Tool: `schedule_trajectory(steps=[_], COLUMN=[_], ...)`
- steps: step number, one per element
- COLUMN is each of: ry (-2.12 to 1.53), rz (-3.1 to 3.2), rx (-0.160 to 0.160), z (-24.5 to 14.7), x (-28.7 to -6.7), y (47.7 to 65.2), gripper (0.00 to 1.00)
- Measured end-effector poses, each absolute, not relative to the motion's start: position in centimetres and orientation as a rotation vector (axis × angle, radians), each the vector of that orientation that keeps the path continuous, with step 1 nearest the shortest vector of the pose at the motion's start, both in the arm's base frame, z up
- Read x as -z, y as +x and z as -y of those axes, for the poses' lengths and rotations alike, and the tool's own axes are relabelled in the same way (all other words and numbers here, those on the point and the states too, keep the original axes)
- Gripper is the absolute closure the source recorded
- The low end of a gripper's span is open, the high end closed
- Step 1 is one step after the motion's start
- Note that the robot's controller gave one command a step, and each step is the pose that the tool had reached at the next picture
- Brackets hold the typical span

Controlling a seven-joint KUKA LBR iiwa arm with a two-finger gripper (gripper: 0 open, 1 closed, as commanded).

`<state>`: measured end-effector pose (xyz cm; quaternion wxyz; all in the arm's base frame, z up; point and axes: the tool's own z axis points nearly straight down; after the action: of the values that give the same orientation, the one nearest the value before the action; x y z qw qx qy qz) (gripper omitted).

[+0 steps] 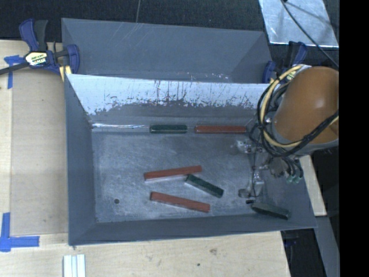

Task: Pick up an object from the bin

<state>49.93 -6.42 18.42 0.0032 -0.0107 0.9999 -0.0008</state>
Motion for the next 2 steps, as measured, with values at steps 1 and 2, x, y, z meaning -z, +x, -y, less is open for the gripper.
schedule_trajectory(steps=[1,2], ry=[0.13,0.649], rz=[-3.135,-3.073], rx=[-0.002,0.0], z=[4.1,0.8], x=[-16.1,-13.2], y=[50.6,51.3], gripper=[0.0,0.0])
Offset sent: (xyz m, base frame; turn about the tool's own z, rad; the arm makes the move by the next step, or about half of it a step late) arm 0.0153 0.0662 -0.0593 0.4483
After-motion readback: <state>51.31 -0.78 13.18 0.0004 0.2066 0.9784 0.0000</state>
